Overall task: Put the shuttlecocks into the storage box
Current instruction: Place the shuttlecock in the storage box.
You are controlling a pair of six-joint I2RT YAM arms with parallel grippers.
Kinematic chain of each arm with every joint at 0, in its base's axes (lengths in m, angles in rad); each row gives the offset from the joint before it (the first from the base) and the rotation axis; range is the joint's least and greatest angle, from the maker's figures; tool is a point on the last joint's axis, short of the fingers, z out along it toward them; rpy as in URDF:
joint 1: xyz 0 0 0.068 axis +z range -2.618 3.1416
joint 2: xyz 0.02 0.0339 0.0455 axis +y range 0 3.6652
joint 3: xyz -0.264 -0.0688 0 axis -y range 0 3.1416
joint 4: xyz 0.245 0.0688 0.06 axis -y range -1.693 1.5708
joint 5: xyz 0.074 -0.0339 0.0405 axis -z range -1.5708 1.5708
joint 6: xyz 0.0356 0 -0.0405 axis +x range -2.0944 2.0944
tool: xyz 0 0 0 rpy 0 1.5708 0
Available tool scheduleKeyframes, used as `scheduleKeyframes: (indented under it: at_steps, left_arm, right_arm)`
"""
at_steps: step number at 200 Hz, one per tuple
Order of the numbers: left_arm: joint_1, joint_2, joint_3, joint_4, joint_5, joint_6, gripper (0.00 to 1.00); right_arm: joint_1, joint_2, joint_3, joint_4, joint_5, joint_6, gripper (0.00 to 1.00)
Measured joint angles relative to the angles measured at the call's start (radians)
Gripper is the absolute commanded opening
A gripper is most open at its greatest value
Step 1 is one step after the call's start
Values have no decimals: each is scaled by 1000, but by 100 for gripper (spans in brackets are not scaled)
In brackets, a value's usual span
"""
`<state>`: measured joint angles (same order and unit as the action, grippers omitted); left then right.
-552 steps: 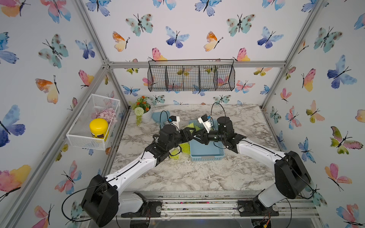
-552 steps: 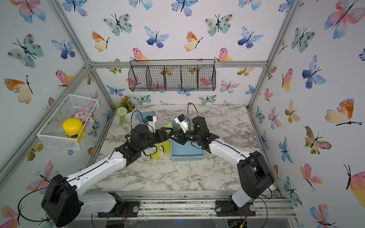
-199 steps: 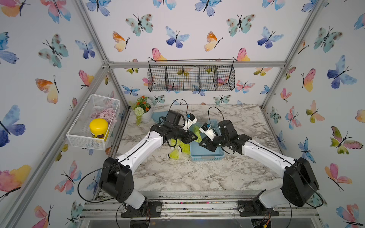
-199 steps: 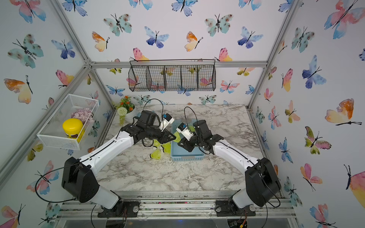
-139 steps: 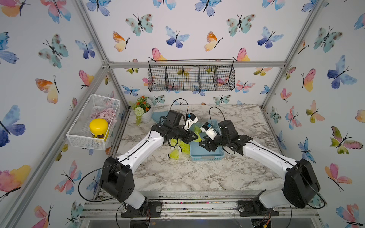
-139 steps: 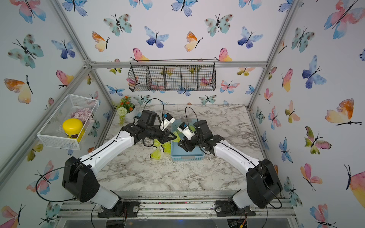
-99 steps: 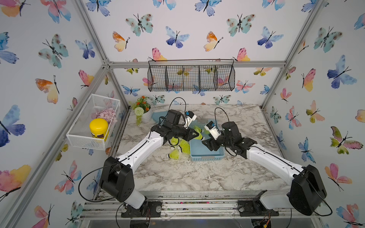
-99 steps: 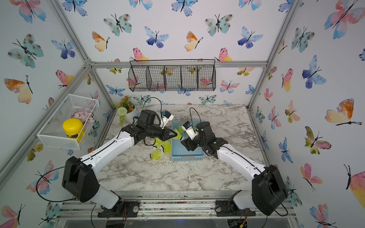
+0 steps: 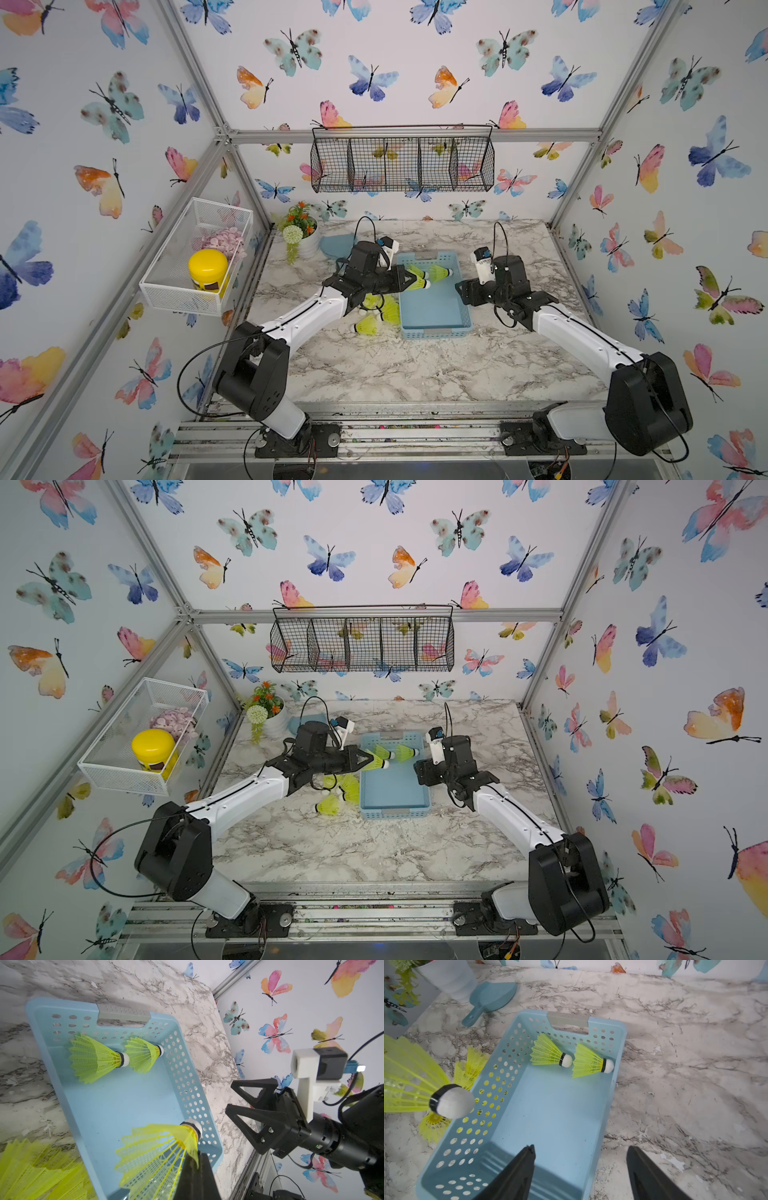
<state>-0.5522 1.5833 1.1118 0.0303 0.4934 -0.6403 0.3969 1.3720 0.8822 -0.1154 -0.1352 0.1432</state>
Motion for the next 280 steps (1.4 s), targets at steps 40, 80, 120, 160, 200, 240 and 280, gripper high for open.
scheduleKeyframes:
  at_steps: [40, 80, 120, 160, 200, 240, 280]
  left_arm:
    - [-47, 95, 29, 43, -31, -69, 0]
    - [-87, 188, 82, 56, -56, -103, 0]
    - [-102, 249, 127, 61, -84, -120, 0]
    - [-102, 299, 164, 63, -120, -131, 0]
    - [-102, 362, 214, 71, -130, -147, 0]
    - [-103, 412, 222, 102, -125, -188, 0]
    - [-105, 452, 221, 126, -121, -232, 0]
  right_arm:
    - [-33, 33, -16, 0, -40, 52, 74]
    - [-40, 65, -23, 0, -87, 74, 69]
    - [-44, 69, -58, 2, -142, 81, 64]
    - [-45, 68, -77, 6, -187, 84, 61]
    - [-45, 68, -85, 19, -220, 84, 59]
    - [-47, 68, -87, 19, -233, 84, 59]
    - [-47, 68, -87, 19, -234, 84, 59]
